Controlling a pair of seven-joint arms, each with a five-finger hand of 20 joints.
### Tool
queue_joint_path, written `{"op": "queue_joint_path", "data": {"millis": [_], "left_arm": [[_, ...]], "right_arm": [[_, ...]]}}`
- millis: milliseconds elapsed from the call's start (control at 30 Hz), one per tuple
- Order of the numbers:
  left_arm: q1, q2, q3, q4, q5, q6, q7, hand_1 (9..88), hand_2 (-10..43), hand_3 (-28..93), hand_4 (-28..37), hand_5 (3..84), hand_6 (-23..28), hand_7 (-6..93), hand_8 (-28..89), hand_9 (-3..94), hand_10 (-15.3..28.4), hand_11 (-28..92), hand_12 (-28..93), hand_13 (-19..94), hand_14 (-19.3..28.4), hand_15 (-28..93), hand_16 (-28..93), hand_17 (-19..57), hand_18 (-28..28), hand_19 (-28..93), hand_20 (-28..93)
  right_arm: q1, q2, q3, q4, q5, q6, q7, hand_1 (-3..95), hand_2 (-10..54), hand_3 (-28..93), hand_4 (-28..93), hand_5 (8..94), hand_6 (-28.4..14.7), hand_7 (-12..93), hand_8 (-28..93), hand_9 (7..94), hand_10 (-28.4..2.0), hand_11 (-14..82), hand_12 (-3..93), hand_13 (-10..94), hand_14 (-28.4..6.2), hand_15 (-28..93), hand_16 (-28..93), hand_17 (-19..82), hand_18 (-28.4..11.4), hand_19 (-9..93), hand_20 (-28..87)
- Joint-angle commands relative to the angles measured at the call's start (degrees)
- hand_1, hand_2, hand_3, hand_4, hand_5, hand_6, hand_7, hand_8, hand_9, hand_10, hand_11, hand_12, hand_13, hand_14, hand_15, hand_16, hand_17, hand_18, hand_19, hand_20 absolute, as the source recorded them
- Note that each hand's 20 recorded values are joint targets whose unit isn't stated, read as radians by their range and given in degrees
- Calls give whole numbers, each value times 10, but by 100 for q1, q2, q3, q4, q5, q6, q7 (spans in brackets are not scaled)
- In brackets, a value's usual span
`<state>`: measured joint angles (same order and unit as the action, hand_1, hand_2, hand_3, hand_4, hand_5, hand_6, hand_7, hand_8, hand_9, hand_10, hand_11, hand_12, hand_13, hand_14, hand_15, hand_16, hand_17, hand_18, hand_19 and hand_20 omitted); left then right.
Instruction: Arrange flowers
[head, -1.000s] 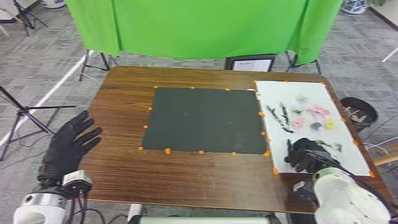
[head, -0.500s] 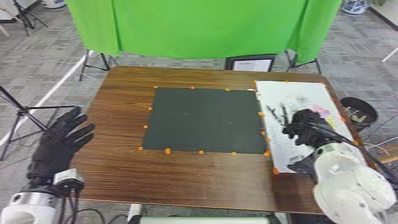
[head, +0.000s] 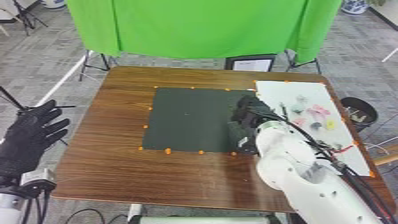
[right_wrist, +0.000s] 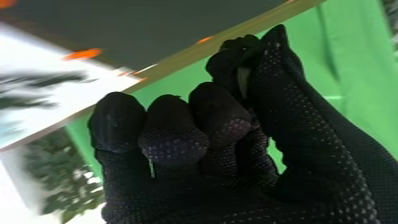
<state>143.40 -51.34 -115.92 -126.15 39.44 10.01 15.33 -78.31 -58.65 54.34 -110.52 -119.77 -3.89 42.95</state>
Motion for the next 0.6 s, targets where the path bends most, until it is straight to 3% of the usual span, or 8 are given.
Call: {"op": "queue_joint_path", "data": {"millis": [33, 167, 467, 600], "left_arm": [[76, -40, 154, -103, -29, 140, 108, 264, -71, 682, -282, 262, 46, 255, -129, 228, 113, 216, 190, 200, 159, 318, 7, -83, 230, 434, 83], [-10, 18, 249, -77, -12, 143, 116, 264, -71, 682, -281, 262, 46, 254, -129, 228, 113, 216, 191, 199, 158, 318, 8, -83, 230, 432, 85], [-454, 270, 587, 101, -2, 75, -17, 264, -71, 680, -280, 261, 46, 253, -129, 228, 114, 216, 192, 199, 159, 318, 8, -83, 229, 431, 87], [-728, 468, 694, 207, 12, -67, -238, 265, -70, 679, -280, 261, 46, 253, -128, 228, 114, 216, 192, 198, 159, 320, 8, -84, 229, 429, 87]], "right_arm": [[617, -1225, -876, 411, -448, -316, -117, 335, 38, 896, -131, 552, -7, 693, 280, 776, -59, 625, 688, 748, -71, 839, 373, 460, -192, 932, 658], [627, -1636, -1144, 800, -800, -401, -106, 335, 36, 896, -128, 554, -7, 690, 281, 783, -59, 623, 686, 752, -72, 838, 374, 463, -192, 932, 659], [498, -2252, -1277, 1509, -1407, -378, 79, 335, 34, 894, -125, 558, -5, 688, 277, 793, -60, 624, 674, 758, -71, 836, 375, 469, -195, 932, 663], [509, -2385, -1375, 1702, -1510, -318, 275, 333, 31, 894, -121, 561, -3, 686, 276, 794, -60, 625, 673, 761, -71, 835, 376, 471, -196, 932, 663]]}}
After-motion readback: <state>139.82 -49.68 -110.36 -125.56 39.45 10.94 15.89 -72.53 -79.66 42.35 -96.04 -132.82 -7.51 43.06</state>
